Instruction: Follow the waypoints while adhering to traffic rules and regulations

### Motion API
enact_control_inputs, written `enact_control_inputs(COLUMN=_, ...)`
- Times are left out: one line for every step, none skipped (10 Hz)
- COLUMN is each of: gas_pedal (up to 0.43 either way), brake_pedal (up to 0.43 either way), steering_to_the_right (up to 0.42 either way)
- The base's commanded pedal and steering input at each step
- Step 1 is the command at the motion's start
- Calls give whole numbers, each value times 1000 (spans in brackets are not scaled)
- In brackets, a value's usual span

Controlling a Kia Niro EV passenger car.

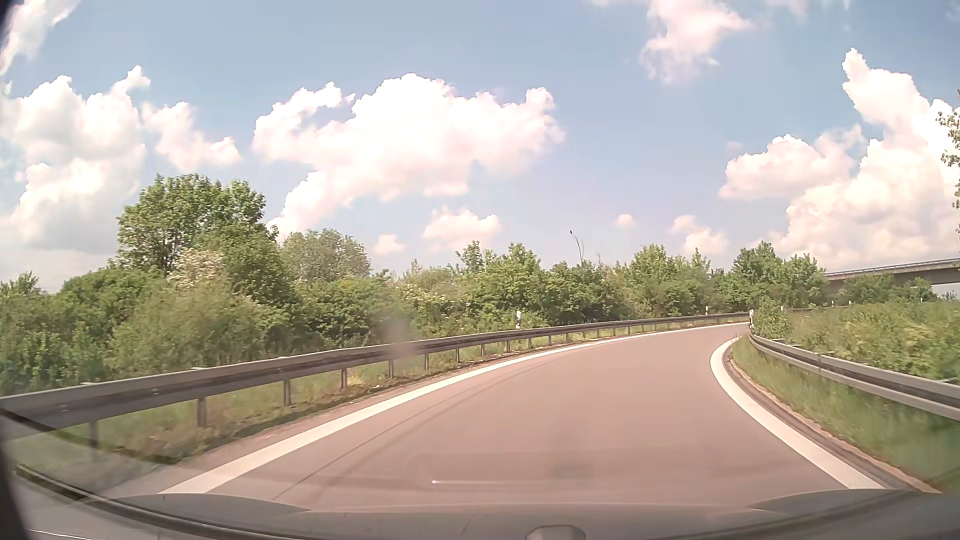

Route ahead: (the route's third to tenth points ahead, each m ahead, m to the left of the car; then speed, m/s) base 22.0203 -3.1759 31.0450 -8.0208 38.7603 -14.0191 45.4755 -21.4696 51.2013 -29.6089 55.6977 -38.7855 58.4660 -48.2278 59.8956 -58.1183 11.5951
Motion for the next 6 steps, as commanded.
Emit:
enact_control_inputs(gas_pedal=79, brake_pedal=0, steering_to_the_right=91)
enact_control_inputs(gas_pedal=79, brake_pedal=0, steering_to_the_right=91)
enact_control_inputs(gas_pedal=79, brake_pedal=0, steering_to_the_right=91)
enact_control_inputs(gas_pedal=87, brake_pedal=0, steering_to_the_right=90)
enact_control_inputs(gas_pedal=87, brake_pedal=0, steering_to_the_right=90)
enact_control_inputs(gas_pedal=87, brake_pedal=0, steering_to_the_right=89)
